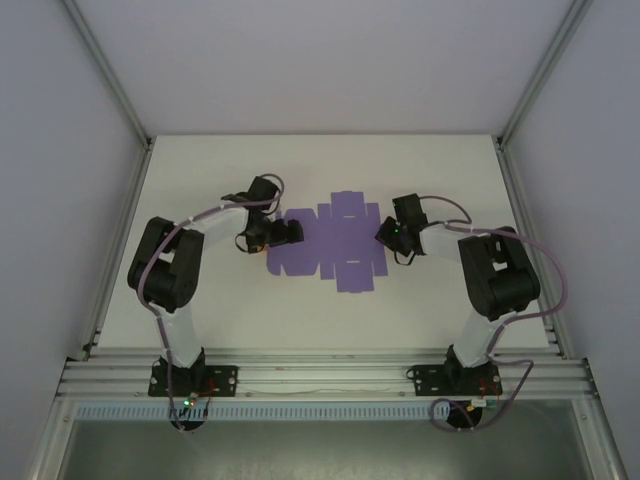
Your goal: Assemble paper box
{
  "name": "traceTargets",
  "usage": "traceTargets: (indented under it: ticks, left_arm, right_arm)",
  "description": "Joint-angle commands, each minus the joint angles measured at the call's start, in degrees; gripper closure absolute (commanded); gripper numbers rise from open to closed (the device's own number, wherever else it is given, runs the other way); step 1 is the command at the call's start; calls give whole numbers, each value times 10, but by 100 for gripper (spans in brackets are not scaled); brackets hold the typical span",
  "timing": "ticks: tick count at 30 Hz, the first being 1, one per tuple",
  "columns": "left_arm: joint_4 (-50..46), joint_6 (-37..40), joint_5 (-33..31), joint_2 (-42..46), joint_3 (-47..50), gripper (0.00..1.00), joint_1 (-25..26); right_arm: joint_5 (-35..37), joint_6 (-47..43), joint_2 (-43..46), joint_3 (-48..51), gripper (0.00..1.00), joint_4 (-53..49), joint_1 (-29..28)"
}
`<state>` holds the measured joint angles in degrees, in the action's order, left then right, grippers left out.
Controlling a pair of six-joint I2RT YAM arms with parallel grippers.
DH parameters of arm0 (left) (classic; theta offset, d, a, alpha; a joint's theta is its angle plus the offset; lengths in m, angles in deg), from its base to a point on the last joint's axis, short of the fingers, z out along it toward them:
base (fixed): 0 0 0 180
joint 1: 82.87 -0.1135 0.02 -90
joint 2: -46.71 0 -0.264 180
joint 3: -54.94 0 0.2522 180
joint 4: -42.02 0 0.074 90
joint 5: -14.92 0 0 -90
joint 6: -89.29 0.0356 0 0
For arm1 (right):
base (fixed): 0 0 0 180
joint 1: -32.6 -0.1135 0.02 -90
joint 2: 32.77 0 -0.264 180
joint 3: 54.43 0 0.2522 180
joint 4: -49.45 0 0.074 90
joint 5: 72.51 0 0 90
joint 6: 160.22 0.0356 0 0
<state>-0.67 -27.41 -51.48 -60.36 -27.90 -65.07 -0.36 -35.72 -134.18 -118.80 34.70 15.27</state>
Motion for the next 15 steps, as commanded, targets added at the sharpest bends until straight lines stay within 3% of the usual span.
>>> traceTargets:
  ticks: [1, 6, 15]
  left_arm:
    - [-11, -10, 49, -16, -15, 2, 24]
    - [12, -33, 77, 0, -15, 3, 24]
    - [208, -91, 171, 134, 60, 4, 9]
  right_arm:
    - [28, -2, -56, 42, 90, -112, -5]
    - [18, 1, -56, 50, 91, -100, -5]
    - [13, -7, -67, 58, 92, -104, -8]
